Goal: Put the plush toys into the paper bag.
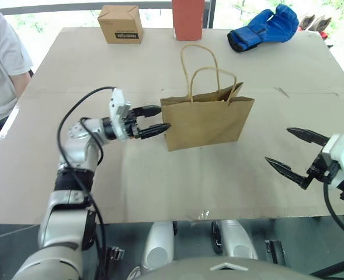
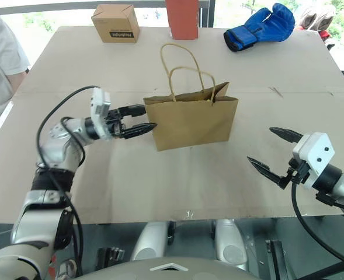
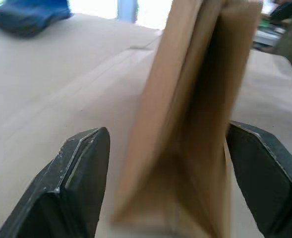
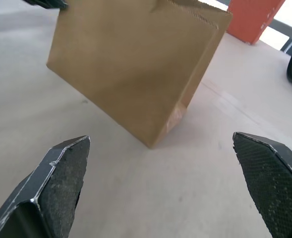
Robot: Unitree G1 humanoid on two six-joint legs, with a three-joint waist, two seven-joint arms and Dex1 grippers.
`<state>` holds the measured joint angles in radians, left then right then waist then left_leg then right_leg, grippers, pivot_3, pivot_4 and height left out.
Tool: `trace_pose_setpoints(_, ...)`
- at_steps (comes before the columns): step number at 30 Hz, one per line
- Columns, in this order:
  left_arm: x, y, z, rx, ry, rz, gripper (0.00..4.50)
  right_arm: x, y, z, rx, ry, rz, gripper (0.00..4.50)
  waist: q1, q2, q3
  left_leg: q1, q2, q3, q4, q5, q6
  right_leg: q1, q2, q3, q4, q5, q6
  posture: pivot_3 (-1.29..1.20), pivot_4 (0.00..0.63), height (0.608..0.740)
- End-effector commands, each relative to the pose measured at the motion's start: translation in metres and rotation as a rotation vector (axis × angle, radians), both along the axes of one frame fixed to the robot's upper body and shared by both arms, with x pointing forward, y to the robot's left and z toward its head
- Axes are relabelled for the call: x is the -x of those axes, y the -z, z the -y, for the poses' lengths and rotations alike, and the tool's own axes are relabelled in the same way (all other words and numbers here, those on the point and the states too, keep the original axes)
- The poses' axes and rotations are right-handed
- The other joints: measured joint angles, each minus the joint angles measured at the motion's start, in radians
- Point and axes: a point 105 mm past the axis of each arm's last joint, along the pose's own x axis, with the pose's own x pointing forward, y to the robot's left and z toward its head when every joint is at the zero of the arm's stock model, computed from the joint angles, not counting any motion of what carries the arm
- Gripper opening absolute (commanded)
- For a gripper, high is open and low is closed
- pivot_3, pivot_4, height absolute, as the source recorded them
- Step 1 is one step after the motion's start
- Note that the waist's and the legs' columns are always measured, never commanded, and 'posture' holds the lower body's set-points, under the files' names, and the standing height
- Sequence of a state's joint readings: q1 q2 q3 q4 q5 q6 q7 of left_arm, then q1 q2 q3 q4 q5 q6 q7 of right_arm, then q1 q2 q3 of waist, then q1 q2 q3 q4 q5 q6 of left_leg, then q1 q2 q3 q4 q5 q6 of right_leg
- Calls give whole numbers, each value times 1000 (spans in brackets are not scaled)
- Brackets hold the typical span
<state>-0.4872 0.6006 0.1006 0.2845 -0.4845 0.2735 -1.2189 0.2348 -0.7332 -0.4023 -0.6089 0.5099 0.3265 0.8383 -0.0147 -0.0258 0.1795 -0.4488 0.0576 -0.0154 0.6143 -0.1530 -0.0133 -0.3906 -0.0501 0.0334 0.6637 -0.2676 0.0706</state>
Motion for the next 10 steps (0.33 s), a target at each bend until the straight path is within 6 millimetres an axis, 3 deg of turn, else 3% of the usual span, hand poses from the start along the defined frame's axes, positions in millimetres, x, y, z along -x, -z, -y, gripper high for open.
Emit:
trace_pose_setpoints(1, 33, -27, -13, 58, -64, 17, 4071, 5, -5, 11, 4, 3, 25, 4500, -1, 0, 0, 0, 0, 0, 0, 0, 0, 0, 0, 0, 0, 0, 0, 0, 150, 740)
trace_pose_setpoints(6, 85, -14, -31, -1, -112, -82, 4071, 11, 8, 39, 31, 60, -17, 4500, 4, 1, -1, 2, 0, 4, 0, 0, 0, 3, -4, 0, -2, -2, -4, 0, 150, 740)
trace_pose_setpoints(10, 97, -1, -38, -41, -144, -103, 4071, 11, 20, 52, 59, 107, -52, 4500, 6, 2, -1, 4, 0, 6, 0, -1, -1, 4, -6, 0, -3, -2, -4, 0, 150, 740)
